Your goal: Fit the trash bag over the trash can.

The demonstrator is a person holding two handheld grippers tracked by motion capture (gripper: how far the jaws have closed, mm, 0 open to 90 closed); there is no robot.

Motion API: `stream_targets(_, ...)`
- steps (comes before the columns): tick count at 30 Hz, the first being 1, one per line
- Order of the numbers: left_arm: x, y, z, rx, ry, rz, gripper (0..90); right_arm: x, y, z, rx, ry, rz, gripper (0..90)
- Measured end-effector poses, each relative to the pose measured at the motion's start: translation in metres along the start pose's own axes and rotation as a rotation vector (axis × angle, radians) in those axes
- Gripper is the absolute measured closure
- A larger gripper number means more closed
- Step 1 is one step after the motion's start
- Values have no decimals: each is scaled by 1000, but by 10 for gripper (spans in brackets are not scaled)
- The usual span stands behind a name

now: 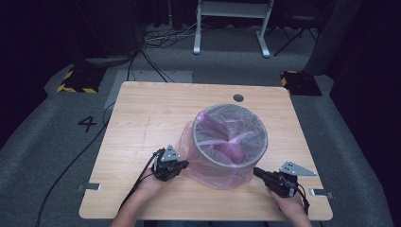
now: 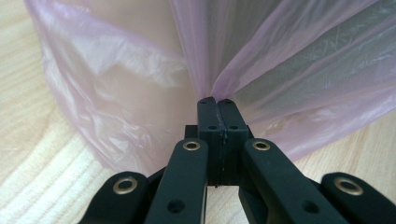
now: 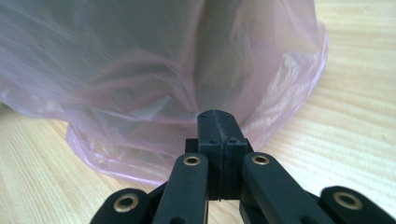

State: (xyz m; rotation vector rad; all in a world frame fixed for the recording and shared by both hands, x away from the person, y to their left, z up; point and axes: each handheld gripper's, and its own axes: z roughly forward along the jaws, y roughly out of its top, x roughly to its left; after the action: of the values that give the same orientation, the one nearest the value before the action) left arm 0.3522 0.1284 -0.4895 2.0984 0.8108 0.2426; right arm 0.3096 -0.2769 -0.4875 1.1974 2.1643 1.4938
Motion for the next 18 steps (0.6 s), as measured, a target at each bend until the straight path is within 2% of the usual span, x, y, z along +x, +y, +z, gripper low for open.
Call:
stream_targets(3, -1, 1, 0, -4, -4, 3, 884, -1, -1, 1, 2, 2, 7, 900)
stream_targets(5, 0, 1, 1, -5, -10, -10, 813, 0, -1, 0, -7, 7, 5, 900)
stream_targets(7, 1, 1, 0, -7, -33, -25, 691, 0, 0, 0, -13, 12, 6, 900)
stream_targets(9, 3, 1, -1, -6, -24, -49, 533, 0, 1, -2, -28, 10, 5, 870)
stream_targets(10, 3, 2, -1, -7, -11, -68, 469, 0, 2, -3, -38, 14, 5, 810)
stream_targets(11, 4, 2, -2, -7, 0, -67, 399, 0, 2, -4, -45, 7, 7, 727)
stream_targets(14, 3, 2, -5, -8, 44, -44, 233, -1, 3, -6, -59, -10, 5, 617)
stream_targets(15, 2, 1, -6, -6, 63, -26, 210, -1, 4, -6, -66, -18, 6, 513)
stream_targets(17, 1, 1, -8, -12, 74, -27, 153, -2, 5, -5, -56, -18, 17, 339)
stream_targets(18, 1, 1, -9, -17, 93, -19, 157, -2, 6, -5, -54, -20, 16, 264)
